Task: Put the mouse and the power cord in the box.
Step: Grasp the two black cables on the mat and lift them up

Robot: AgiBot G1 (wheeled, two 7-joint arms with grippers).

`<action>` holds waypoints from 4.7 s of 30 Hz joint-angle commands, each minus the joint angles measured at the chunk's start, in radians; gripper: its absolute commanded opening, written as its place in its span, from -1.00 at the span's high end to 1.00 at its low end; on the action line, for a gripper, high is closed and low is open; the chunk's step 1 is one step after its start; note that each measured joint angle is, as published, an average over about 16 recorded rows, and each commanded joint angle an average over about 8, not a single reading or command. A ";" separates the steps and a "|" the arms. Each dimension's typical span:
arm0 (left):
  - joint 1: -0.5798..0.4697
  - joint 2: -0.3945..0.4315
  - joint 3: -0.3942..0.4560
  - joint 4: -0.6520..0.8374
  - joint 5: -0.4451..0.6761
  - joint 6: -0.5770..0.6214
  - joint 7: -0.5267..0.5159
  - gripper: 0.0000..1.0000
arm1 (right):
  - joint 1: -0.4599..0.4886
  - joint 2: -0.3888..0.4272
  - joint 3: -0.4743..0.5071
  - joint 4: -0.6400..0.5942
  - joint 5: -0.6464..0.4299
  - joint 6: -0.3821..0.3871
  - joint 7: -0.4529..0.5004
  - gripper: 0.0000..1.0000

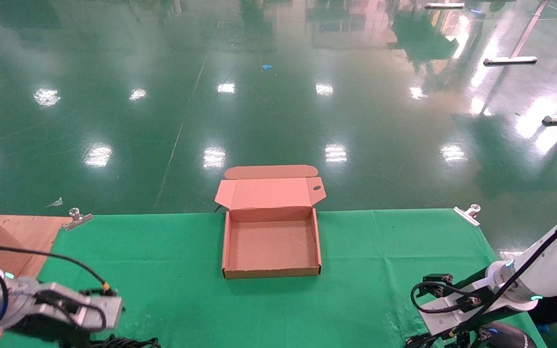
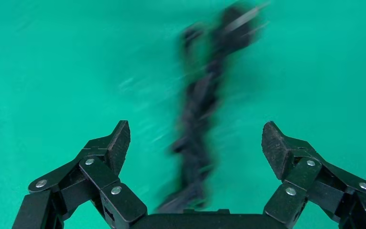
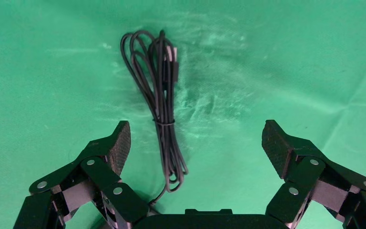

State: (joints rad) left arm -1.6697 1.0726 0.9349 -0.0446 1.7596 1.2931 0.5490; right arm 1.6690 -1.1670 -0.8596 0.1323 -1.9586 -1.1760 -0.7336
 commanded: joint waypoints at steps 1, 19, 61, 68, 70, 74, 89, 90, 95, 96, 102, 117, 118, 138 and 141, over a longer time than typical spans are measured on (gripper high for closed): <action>-0.004 -0.006 -0.001 0.006 -0.003 0.056 0.015 -1.00 | 0.012 -0.001 0.004 -0.014 0.007 -0.009 -0.011 -1.00; 0.019 0.045 0.009 0.033 0.011 -0.010 0.006 -1.00 | 0.013 0.018 0.002 -0.068 0.004 -0.026 -0.078 -1.00; 0.055 0.044 0.008 0.043 0.010 -0.144 -0.006 -0.42 | -0.053 0.049 0.036 -0.120 0.053 0.199 -0.108 -0.41; 0.069 0.044 0.008 0.041 0.010 -0.188 0.000 1.00 | -0.057 0.035 0.037 -0.124 0.054 0.219 -0.102 0.10; 0.072 0.043 0.008 0.042 0.010 -0.194 0.001 1.00 | -0.052 0.034 0.036 -0.126 0.053 0.205 -0.103 0.04; 0.076 0.040 0.006 0.043 0.007 -0.199 0.003 1.00 | -0.043 0.036 0.035 -0.130 0.052 0.158 -0.108 0.23; 0.068 0.027 -0.001 0.042 -0.003 -0.151 0.019 1.00 | -0.015 0.045 0.032 -0.136 0.048 0.008 -0.125 1.00; 0.067 0.026 -0.001 0.042 -0.003 -0.149 0.019 1.00 | -0.015 0.045 0.032 -0.135 0.048 0.008 -0.125 1.00; 0.062 0.022 -0.002 0.042 -0.004 -0.144 0.021 1.00 | -0.014 0.047 0.033 -0.134 0.048 0.006 -0.126 1.00; 0.061 0.022 -0.002 0.042 -0.004 -0.143 0.021 1.00 | -0.013 0.047 0.033 -0.134 0.048 0.006 -0.126 1.00; 0.058 0.021 0.000 0.042 -0.002 -0.136 0.024 1.00 | -0.015 0.051 0.032 -0.132 0.047 0.020 -0.128 1.00; 0.063 0.023 0.004 0.045 0.004 -0.138 0.023 1.00 | -0.051 0.049 0.034 -0.120 0.049 0.166 -0.139 1.00; 0.063 0.023 0.005 0.045 0.005 -0.138 0.023 1.00 | -0.053 0.049 0.034 -0.120 0.049 0.173 -0.139 1.00; -0.002 -0.003 0.002 0.043 0.002 0.070 0.041 1.00 | 0.010 0.109 0.057 -0.132 0.081 0.054 -0.154 1.00; -0.015 -0.007 0.002 0.042 0.002 0.085 0.042 1.00 | 0.045 0.122 0.060 -0.130 0.087 -0.016 -0.161 1.00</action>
State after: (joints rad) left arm -1.6891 1.0678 0.9373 -0.0049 1.7612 1.3770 0.5907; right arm 1.7188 -1.0457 -0.7983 0.0038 -1.8704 -1.1843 -0.8908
